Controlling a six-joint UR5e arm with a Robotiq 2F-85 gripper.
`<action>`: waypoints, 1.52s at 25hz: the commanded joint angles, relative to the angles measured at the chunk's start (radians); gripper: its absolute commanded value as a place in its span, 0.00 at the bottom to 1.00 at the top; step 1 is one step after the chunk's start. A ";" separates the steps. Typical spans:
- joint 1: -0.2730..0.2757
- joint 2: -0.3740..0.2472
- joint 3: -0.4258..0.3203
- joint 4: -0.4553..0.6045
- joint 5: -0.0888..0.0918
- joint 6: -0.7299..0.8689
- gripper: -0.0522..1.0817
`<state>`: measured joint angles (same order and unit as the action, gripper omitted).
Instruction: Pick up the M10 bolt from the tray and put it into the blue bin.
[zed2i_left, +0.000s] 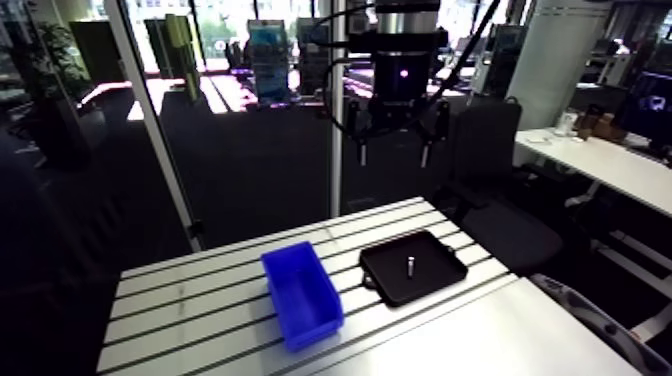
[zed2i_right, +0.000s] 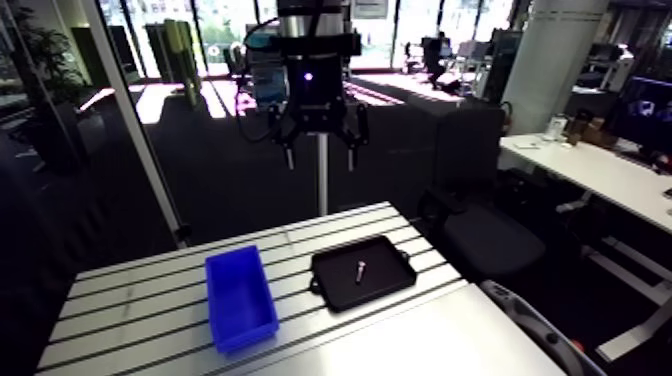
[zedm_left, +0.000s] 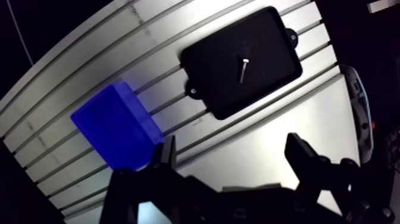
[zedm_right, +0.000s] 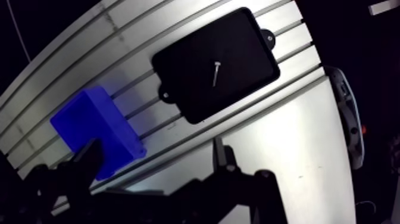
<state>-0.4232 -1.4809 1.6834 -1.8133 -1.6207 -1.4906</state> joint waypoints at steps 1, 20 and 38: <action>-0.036 0.000 0.069 -0.076 0.005 0.000 0.06; -0.140 0.113 0.201 -0.229 0.089 -0.066 0.06; -0.177 0.201 0.249 -0.346 0.077 -0.093 0.06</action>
<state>-0.5918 -1.3068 1.9269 -2.1279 -1.5415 -1.5828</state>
